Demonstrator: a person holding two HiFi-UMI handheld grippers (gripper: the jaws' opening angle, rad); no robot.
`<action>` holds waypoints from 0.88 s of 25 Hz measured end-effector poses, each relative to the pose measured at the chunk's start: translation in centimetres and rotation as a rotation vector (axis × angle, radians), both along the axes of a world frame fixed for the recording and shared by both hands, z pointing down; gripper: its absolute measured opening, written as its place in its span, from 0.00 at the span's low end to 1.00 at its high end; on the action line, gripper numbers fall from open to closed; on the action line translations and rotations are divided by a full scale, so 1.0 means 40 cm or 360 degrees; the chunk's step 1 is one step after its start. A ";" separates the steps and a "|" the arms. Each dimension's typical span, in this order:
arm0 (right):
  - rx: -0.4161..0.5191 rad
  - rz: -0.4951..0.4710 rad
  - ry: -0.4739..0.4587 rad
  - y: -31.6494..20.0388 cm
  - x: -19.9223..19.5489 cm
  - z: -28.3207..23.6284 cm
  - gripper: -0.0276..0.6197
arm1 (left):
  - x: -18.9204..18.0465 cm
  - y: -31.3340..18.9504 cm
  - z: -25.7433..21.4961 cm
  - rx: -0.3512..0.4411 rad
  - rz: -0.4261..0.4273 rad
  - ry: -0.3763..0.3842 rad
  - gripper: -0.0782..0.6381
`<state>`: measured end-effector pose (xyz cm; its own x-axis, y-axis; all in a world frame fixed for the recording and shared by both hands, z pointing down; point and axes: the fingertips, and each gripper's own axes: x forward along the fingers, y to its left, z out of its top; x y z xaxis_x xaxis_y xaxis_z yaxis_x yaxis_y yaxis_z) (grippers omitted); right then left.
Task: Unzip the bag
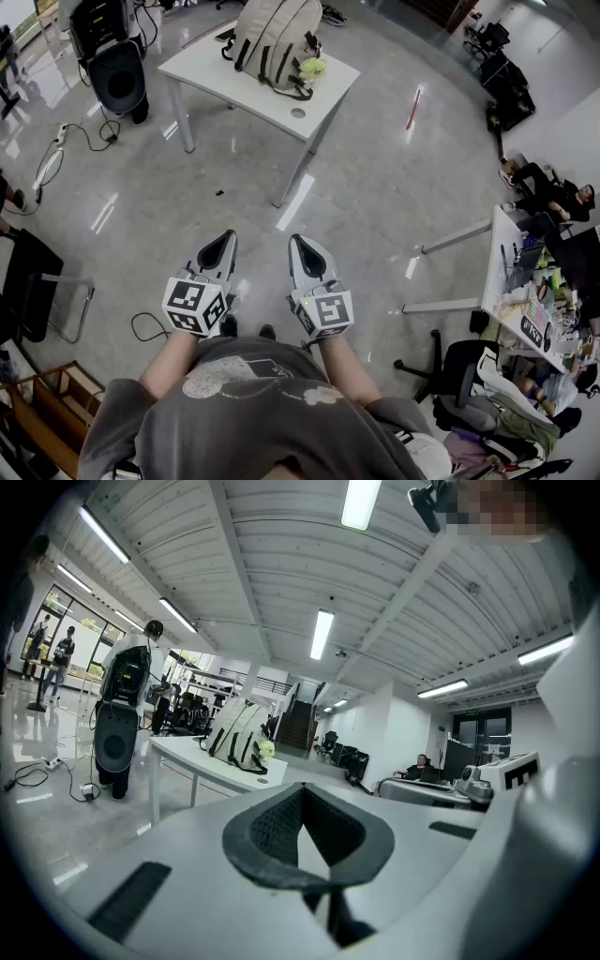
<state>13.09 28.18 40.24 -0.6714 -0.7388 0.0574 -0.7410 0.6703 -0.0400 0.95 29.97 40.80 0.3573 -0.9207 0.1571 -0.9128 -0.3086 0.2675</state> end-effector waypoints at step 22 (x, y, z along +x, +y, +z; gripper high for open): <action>0.0037 0.0167 -0.0135 -0.059 -0.020 -0.029 0.04 | -0.095 -0.015 -0.021 0.0087 0.0050 -0.0008 0.12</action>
<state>12.29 25.83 39.06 -0.5922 -0.8057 -0.0145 -0.8017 0.5908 -0.0909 -2.86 29.38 39.95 0.3855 -0.9162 0.1089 -0.9037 -0.3512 0.2448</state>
